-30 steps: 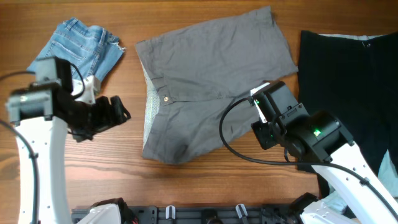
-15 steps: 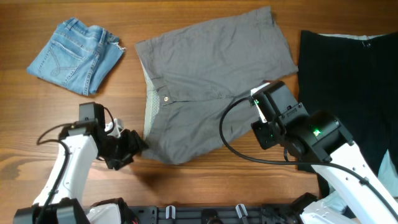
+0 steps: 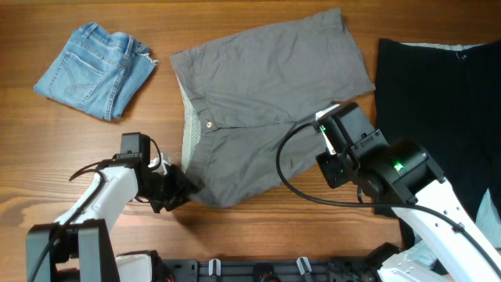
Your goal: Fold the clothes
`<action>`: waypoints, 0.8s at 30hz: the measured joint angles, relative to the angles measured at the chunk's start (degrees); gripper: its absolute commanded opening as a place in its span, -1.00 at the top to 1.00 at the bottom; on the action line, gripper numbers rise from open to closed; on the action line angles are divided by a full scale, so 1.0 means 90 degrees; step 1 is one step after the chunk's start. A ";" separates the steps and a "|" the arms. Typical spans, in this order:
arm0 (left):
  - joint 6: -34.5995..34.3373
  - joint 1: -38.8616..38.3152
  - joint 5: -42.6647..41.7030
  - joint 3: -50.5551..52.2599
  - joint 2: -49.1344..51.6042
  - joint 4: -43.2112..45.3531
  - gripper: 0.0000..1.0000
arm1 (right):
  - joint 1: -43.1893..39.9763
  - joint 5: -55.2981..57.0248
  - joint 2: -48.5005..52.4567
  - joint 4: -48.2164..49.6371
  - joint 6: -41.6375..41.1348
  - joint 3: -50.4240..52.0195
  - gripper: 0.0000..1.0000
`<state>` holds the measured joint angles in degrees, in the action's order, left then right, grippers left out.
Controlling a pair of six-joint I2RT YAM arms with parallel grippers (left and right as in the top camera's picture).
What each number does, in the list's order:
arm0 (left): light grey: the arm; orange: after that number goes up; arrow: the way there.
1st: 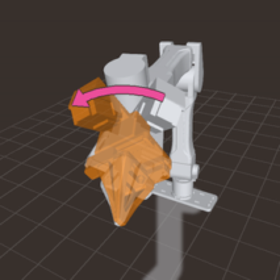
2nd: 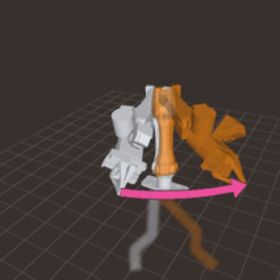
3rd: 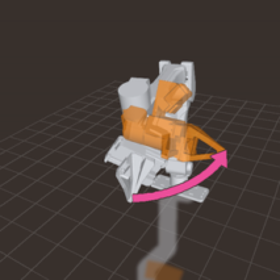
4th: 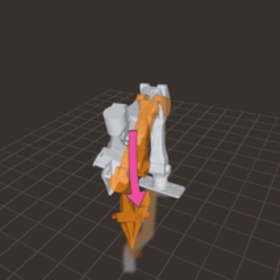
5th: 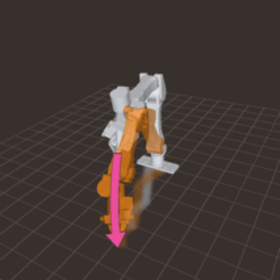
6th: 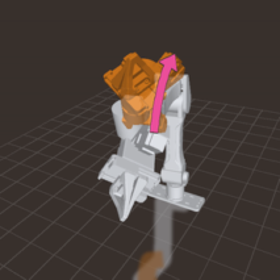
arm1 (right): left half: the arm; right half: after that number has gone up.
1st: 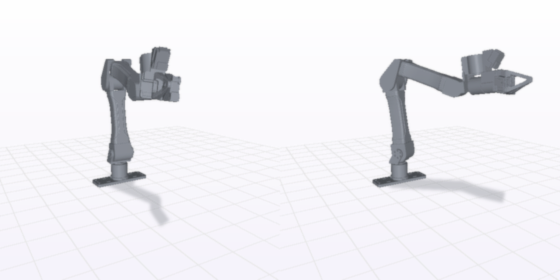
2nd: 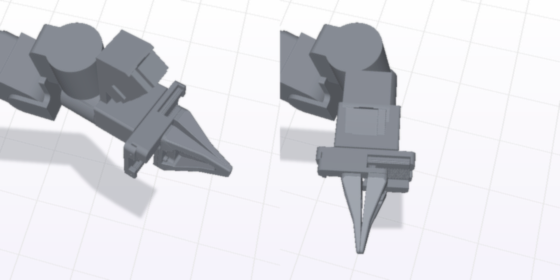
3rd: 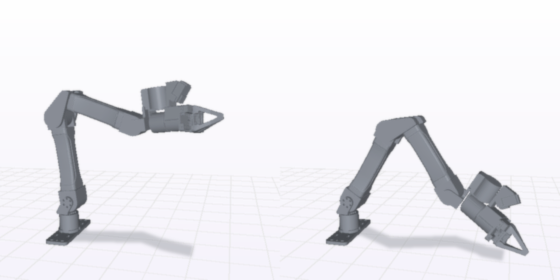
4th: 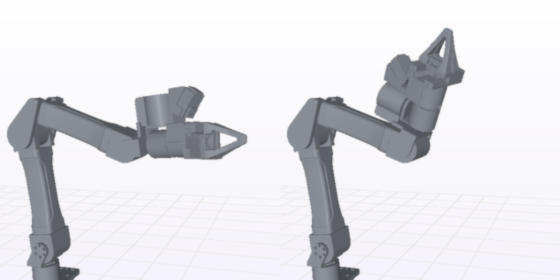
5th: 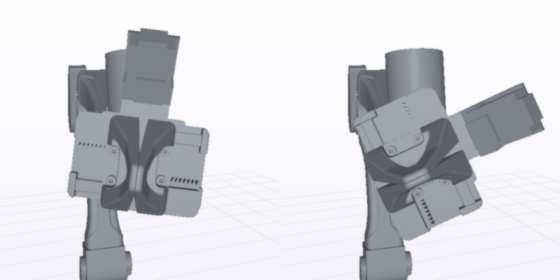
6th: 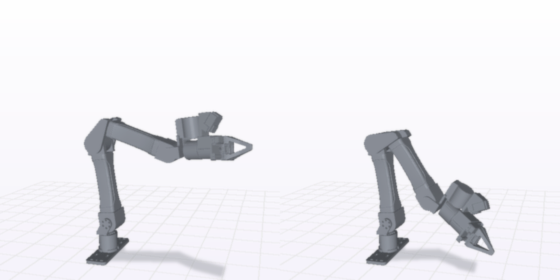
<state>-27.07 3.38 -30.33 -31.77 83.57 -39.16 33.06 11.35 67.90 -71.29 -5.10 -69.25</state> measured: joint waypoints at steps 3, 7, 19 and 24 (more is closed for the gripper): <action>-0.0024 0.0002 0.0066 0.0007 0.0117 -0.0046 0.92 | 0.0000 0.0005 0.0000 0.0015 -0.0075 0.0000 0.92; 0.0180 0.0172 0.0172 -0.0345 0.0153 -0.1030 0.92 | 0.0000 0.0308 -0.0002 -0.0053 -0.0442 0.0000 0.92; 0.0984 0.1411 0.0906 -0.3553 -0.0896 -0.3854 0.92 | 0.0044 0.1219 -0.0510 -0.0121 -0.1294 -0.0270 0.91; 0.1052 0.1445 0.1370 -0.3891 -0.1494 -0.4053 0.92 | 0.0046 0.0823 -0.0619 -0.0049 -0.0364 -0.0345 0.91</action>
<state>-17.61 16.38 -18.00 -66.78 70.13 -75.64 33.47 18.76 62.33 -71.72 -8.38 -72.36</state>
